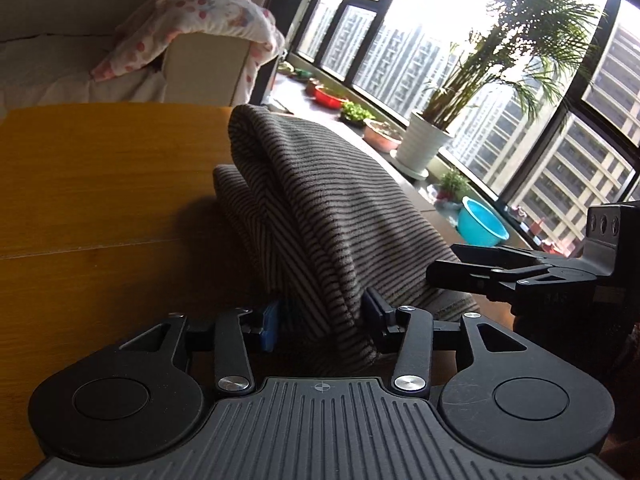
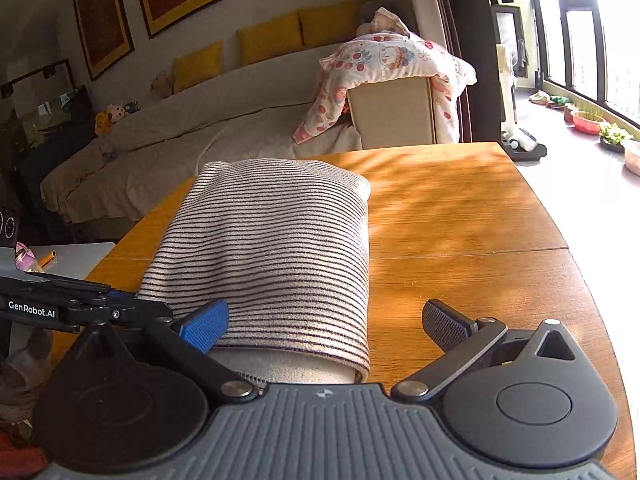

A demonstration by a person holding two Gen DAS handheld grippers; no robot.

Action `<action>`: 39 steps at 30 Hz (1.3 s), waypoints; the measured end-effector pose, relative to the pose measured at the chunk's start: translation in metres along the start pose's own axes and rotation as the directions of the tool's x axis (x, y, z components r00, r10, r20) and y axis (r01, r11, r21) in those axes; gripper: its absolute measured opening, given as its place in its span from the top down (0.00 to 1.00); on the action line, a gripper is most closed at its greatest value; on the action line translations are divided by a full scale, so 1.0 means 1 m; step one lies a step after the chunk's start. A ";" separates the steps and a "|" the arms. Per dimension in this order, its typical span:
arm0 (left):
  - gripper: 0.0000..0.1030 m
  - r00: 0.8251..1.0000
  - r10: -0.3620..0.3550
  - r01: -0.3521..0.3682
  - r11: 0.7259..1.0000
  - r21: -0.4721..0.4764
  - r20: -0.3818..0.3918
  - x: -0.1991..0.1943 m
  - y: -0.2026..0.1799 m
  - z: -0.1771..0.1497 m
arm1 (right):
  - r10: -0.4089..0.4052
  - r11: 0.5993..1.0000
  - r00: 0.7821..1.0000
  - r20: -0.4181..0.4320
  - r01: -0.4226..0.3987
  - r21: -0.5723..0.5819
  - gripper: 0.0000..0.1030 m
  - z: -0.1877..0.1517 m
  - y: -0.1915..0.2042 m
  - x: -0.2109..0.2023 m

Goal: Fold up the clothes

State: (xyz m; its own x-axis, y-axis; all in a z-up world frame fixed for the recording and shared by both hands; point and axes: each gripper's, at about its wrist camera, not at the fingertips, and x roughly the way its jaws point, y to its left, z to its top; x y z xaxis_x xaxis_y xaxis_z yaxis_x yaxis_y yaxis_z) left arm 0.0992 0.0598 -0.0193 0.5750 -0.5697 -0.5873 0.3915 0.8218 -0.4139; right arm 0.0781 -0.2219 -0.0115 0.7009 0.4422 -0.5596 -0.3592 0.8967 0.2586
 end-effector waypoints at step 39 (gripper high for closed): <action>0.47 0.985 0.095 -0.121 0.976 0.181 0.146 0.117 0.033 0.181 | -0.114 0.966 0.985 0.128 0.140 -0.216 0.09 0.066 0.001 0.090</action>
